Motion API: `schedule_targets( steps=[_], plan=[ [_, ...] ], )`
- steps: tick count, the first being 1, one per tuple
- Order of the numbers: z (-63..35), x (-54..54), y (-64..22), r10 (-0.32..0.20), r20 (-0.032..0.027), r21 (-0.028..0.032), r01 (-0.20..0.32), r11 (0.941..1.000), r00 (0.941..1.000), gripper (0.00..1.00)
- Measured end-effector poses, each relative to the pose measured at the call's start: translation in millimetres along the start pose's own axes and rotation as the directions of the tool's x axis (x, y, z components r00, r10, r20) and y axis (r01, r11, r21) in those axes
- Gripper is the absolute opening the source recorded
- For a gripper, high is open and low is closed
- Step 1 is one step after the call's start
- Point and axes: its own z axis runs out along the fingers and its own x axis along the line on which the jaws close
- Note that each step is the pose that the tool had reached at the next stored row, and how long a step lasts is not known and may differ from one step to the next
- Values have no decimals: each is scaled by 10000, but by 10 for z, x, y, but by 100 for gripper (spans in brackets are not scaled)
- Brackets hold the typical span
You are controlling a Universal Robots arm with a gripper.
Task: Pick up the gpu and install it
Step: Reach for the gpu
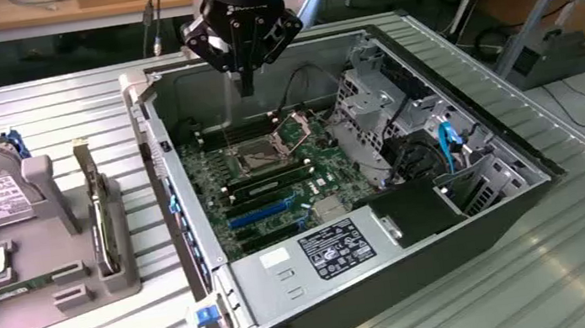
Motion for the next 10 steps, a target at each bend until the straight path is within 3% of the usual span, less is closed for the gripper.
schedule_targets(
  steps=[10],
  plan=[
    [-1, 38, -3, 1, 0, 0, -1, 10000, 10000, 11]
  ],
)
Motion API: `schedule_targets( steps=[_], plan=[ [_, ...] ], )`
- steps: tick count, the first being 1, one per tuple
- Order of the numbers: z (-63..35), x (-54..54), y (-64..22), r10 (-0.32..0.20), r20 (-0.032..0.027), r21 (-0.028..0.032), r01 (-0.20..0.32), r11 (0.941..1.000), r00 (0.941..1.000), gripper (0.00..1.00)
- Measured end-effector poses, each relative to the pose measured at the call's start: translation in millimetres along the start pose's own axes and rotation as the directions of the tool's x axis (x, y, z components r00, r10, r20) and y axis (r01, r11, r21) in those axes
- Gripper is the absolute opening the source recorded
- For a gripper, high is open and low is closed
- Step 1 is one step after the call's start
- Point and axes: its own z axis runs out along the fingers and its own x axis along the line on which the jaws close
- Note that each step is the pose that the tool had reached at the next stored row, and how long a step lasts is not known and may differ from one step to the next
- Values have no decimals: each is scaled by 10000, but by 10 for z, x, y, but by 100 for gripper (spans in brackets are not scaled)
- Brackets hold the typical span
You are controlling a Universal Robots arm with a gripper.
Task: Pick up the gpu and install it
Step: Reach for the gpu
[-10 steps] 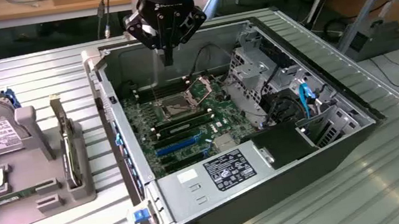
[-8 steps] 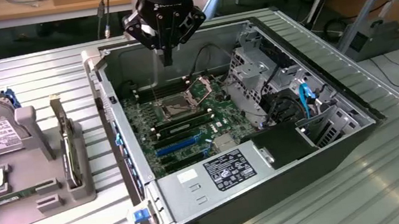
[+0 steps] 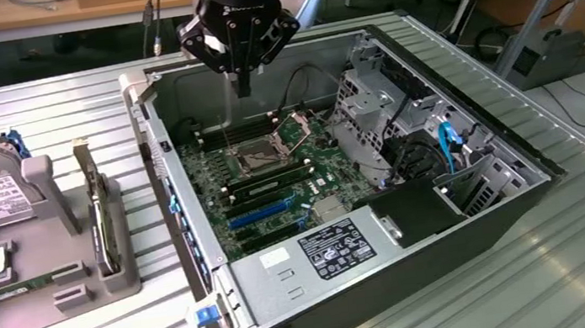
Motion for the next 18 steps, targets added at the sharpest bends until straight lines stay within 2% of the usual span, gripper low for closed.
schedule_targets(
  steps=[18],
  plan=[
    [-2, 74, -5, -1, 0, 0, 1, 10000, 10000, 11]
  ],
)
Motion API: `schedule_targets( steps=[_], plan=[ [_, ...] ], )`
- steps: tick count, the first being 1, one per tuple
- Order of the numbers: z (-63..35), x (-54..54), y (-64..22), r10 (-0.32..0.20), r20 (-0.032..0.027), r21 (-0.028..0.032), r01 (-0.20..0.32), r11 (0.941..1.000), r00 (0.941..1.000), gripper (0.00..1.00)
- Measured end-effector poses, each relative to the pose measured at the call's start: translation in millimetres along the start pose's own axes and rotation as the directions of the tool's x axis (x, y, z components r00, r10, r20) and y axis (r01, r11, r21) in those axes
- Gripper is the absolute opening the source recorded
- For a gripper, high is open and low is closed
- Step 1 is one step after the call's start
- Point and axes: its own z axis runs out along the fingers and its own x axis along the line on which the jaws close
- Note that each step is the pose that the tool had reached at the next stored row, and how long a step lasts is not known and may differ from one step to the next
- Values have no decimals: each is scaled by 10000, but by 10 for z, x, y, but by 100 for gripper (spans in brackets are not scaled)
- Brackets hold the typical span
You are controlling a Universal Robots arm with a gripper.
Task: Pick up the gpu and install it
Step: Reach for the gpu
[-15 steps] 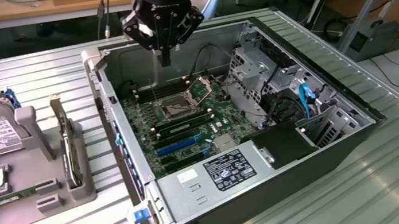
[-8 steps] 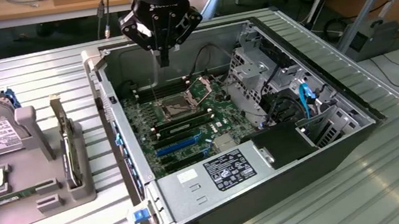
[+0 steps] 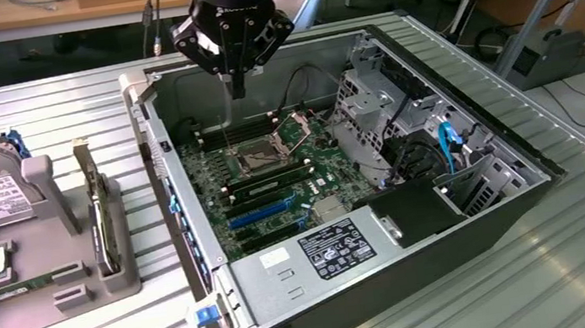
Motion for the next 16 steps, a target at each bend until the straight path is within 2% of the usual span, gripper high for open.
schedule_targets(
  steps=[16],
  plan=[
    [-2, 82, -6, 0, 0, 0, 0, 10000, 10000, 11]
  ],
)
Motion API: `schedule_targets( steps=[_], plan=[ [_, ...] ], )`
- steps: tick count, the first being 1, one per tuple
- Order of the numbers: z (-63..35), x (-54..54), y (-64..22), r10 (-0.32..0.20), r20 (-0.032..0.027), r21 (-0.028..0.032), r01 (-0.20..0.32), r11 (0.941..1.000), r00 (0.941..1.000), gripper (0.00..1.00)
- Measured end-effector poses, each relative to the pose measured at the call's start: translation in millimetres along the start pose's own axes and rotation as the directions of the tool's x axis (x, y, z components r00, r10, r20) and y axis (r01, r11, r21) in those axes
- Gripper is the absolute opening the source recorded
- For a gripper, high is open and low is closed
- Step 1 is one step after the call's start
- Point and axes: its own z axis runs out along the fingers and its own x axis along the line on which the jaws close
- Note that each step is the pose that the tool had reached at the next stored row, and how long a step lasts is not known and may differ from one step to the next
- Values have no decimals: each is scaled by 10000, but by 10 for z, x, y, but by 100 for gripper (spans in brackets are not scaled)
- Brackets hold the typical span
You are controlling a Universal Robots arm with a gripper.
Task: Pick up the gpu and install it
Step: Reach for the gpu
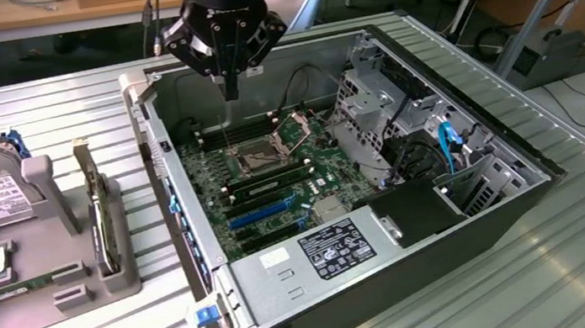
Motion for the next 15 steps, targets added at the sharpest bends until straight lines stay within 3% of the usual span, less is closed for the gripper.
schedule_targets(
  steps=[15],
  plan=[
    [-2, 67, -5, -1, 0, 0, 1, 10000, 10000, 11]
  ],
)
